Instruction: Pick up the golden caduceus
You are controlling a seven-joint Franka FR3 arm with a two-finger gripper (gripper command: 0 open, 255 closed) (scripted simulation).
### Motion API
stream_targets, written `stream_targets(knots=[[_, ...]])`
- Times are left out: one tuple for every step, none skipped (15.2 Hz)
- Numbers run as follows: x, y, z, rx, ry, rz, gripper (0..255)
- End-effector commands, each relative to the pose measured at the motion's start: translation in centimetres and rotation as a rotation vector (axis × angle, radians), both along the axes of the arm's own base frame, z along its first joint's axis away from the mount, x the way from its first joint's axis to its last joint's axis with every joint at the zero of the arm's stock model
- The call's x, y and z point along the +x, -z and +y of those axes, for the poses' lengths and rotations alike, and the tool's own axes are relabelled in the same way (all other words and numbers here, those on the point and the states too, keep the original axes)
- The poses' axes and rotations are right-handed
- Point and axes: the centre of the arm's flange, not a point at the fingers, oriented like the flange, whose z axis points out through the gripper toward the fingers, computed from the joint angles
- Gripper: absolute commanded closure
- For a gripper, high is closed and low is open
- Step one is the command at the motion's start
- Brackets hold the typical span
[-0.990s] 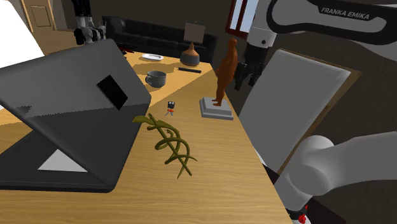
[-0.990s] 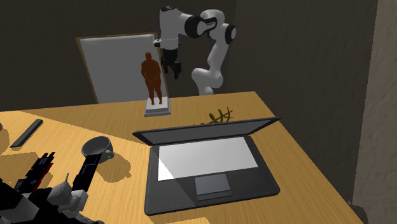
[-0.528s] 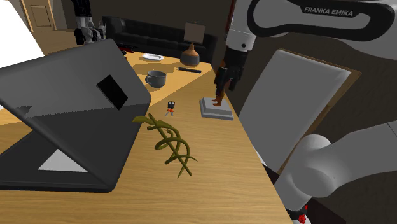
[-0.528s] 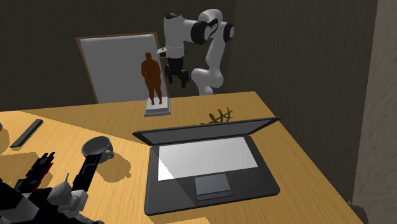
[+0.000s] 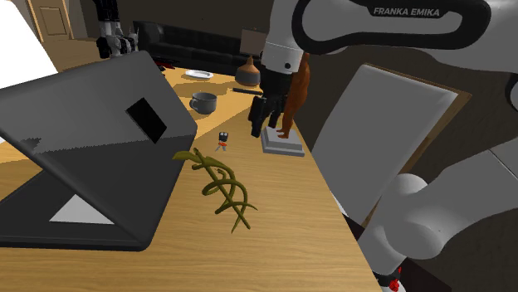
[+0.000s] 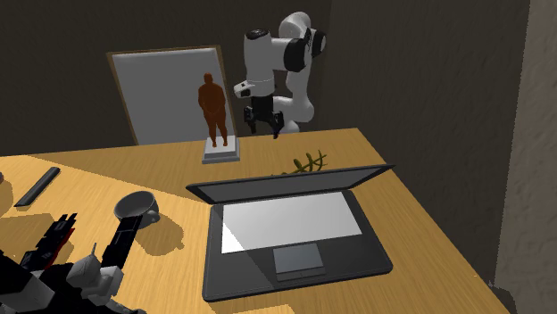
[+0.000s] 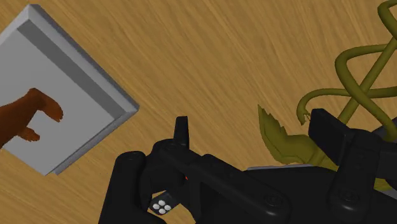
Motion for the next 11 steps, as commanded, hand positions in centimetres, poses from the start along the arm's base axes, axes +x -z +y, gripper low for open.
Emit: stream_targets(knots=[[0.6,0.4,2.4,0.014,-0.044,0.003,0],[0.8,0.6,3.6,0.021,-0.066,0.005,0],[0.9,0.8,4.8,0.027,-0.087,0.006,0],[1.0,1.0,6.0,0.034,-0.109,0.008,0],[1.1,1.2,7.2,0.04,-0.13,0.01,0],[1.1,1.4,8.4,0.047,-0.152,0.011,0],[1.2,1.5,9.6,0.053,-0.174,0.013,0],[1.2,1.7,10.9,0.06,-0.195,0.014,0],[1.1,1.8,12.1,0.066,-0.217,0.016,0],[1.1,2.0,13.3,0.073,-0.238,0.017,0],[1.0,2.1,14.5,0.079,-0.26,0.019,0]])
